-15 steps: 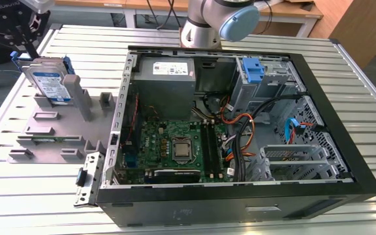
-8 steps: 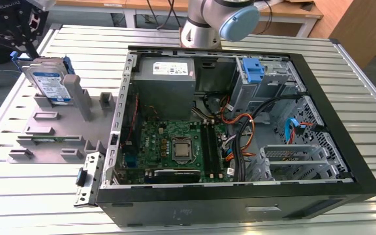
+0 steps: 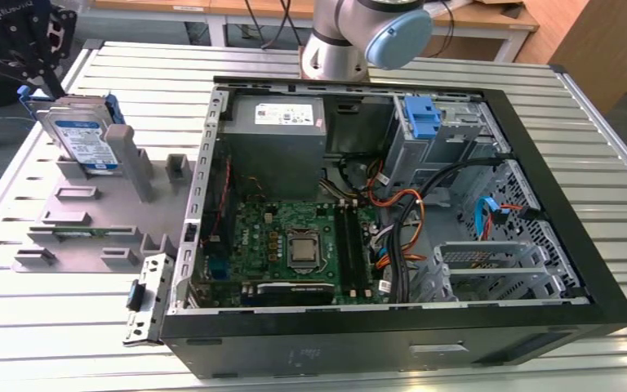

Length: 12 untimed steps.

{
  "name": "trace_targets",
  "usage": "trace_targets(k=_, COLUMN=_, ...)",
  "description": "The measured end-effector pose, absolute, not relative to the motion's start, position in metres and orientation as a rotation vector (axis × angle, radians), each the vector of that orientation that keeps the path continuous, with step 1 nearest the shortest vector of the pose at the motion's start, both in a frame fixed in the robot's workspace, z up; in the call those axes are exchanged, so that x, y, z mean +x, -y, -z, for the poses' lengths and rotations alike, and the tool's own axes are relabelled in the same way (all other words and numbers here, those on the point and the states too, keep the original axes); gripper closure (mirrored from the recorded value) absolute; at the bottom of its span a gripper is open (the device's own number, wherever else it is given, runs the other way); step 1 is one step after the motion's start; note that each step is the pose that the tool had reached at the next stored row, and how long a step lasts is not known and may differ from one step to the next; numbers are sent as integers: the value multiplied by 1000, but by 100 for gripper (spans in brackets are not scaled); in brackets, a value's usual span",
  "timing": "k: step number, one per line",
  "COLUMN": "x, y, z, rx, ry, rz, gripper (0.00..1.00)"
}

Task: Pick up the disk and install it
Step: 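Pick up the disk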

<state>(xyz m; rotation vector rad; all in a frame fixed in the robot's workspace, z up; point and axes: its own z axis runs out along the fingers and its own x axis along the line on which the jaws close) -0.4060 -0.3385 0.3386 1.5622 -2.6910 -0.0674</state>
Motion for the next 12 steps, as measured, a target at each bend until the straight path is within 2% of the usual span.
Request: trace_targets(k=12, x=-406, y=339, z=-338, rx=1841, ry=2503, rz=62, gripper=89)
